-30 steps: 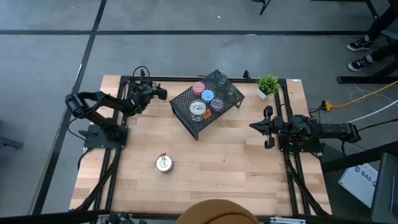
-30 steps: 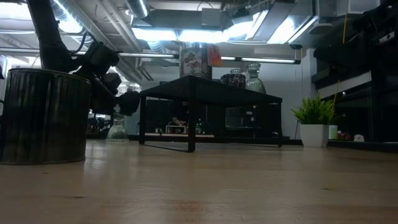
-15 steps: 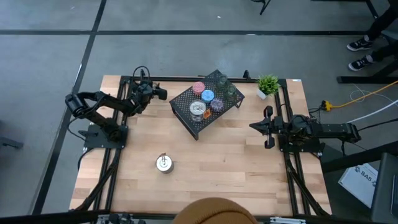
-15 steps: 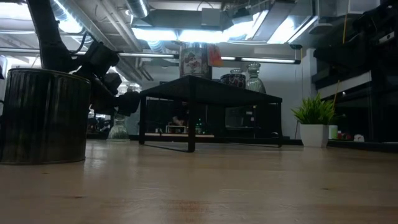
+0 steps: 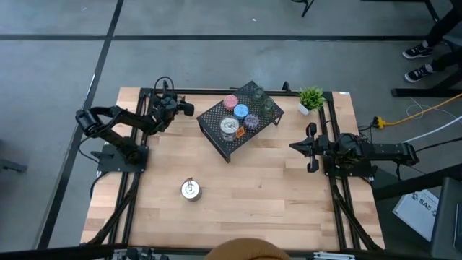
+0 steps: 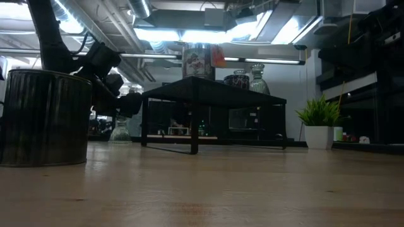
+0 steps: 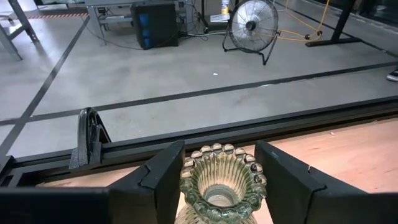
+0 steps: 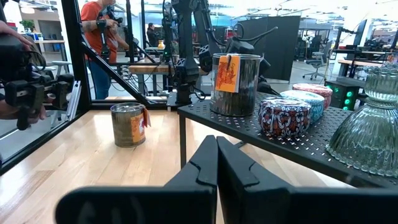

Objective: Pick & Place candle stick holders
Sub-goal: Put the green glass candle holder on the shelf aligned with the green glass candle holders

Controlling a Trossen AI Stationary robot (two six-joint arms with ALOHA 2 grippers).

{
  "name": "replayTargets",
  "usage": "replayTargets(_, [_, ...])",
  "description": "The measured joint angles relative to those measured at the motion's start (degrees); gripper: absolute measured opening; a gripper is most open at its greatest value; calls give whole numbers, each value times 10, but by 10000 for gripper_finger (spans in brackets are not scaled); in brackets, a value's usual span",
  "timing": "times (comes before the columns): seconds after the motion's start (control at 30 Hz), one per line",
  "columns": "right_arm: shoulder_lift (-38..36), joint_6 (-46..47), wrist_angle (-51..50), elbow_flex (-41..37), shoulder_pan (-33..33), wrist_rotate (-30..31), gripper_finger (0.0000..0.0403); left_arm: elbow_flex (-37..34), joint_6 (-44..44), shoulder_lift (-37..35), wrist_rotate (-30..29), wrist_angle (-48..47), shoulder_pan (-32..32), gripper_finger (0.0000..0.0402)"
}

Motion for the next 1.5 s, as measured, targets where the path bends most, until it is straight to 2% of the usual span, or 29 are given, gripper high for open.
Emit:
replayTargets(0.17, [0,0,0,0,0,0,0,8,4,-17,1,-9,-1,180])
replayTargets(0.3, [0,0,0,0,0,0,0,42,45,-42,2,-46,-1,179])
replayTargets(0.43, [0,0,0,0,0,0,0,89,51,-58,15,-118,0,179])
replayTargets(0.67, [0,0,0,0,0,0,0,176,51,-64,60,-177,0,178])
replayTargets(0.83, [0,0,0,0,0,0,0,252,91,-65,90,-243,0,178])
replayTargets(1.13, [0,0,0,0,0,0,0,339,115,-65,118,-278,0,177])
replayTargets(1.5, [0,0,0,0,0,0,0,423,115,-32,227,-292,-14,177])
